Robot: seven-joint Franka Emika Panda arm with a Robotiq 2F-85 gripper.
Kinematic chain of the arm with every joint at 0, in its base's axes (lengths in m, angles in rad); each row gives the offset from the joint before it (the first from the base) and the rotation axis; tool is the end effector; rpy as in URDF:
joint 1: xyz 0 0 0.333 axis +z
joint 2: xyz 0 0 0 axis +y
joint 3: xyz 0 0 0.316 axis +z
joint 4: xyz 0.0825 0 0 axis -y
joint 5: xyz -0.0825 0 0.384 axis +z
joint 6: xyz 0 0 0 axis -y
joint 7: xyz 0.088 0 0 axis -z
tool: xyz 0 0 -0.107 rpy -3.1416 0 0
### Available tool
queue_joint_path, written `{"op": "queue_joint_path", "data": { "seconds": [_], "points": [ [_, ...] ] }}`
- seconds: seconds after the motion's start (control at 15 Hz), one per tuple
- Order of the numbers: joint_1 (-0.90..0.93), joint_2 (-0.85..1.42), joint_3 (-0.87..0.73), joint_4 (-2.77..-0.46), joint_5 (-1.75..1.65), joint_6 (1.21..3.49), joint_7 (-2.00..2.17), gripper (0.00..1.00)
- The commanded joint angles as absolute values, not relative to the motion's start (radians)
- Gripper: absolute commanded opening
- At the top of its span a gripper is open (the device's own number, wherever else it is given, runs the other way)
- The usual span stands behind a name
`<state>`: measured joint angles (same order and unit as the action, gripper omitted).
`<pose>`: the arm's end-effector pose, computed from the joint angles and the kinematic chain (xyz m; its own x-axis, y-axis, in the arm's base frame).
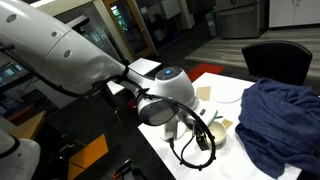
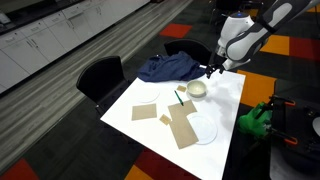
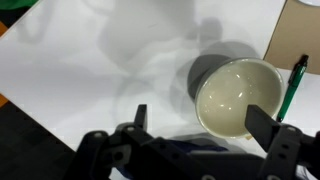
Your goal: Move the bowl to the right
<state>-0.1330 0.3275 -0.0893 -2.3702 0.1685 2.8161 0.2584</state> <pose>0.5039 -0.1238 0.1991 0.8011 -0.5896 0.1029 -0.5851 -0.8077 -0.0726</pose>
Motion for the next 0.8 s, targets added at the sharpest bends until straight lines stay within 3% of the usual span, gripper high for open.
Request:
{"op": "queue_joint_path", "data": {
  "seconds": [0.0,0.73],
  "points": [
    [-0.118,0.332,-0.102,-2.368,0.178,2.813,0.253,1.00],
    [-0.148,0.458,-0.029,-2.287,0.315,2.867,0.241,1.00]
  ]
}}
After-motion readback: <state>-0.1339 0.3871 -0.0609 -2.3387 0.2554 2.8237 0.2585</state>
